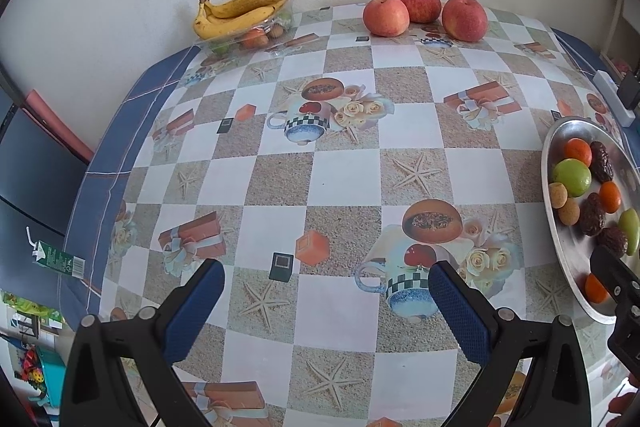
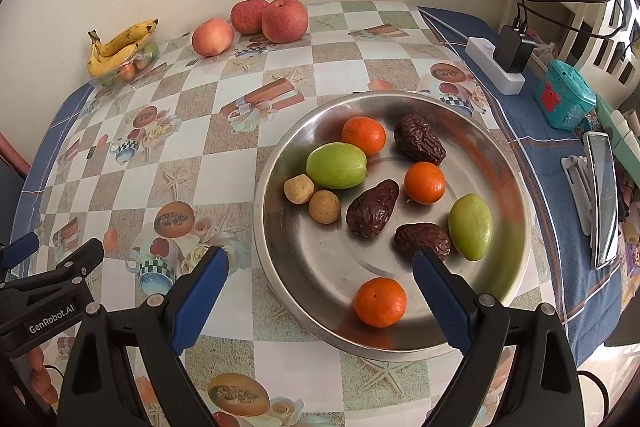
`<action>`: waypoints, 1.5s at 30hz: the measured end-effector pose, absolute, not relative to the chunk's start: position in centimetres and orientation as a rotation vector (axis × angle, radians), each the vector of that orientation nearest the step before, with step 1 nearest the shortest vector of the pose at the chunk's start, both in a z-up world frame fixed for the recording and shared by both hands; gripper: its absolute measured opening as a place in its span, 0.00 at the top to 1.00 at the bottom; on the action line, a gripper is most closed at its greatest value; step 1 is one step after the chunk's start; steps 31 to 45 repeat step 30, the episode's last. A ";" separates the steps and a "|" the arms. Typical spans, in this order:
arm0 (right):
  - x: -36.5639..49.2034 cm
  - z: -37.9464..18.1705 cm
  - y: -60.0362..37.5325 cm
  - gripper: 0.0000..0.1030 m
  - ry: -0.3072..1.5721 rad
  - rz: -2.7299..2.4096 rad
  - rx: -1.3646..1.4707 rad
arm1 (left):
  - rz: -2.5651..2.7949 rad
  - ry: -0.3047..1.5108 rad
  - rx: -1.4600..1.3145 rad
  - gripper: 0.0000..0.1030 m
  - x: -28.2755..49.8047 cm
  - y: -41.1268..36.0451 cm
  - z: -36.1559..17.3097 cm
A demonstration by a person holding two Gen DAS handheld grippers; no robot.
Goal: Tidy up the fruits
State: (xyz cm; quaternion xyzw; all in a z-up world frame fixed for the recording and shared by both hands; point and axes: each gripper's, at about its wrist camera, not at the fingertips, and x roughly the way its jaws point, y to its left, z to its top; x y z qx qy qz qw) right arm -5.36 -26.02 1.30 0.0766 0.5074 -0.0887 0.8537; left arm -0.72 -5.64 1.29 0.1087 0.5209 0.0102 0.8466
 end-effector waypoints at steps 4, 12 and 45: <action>-5.3 1.3 -25.9 0.09 1.070 -0.186 0.157 | 0.021 1.099 0.230 0.00 -0.7 -5.6 1.3; -5.3 1.3 -25.9 0.09 1.070 -0.186 0.157 | 0.028 1.106 0.224 0.00 -0.7 -5.5 1.2; -5.3 1.2 -26.0 0.09 1.078 -0.184 0.155 | 0.053 1.104 0.187 0.00 -0.6 -4.8 1.4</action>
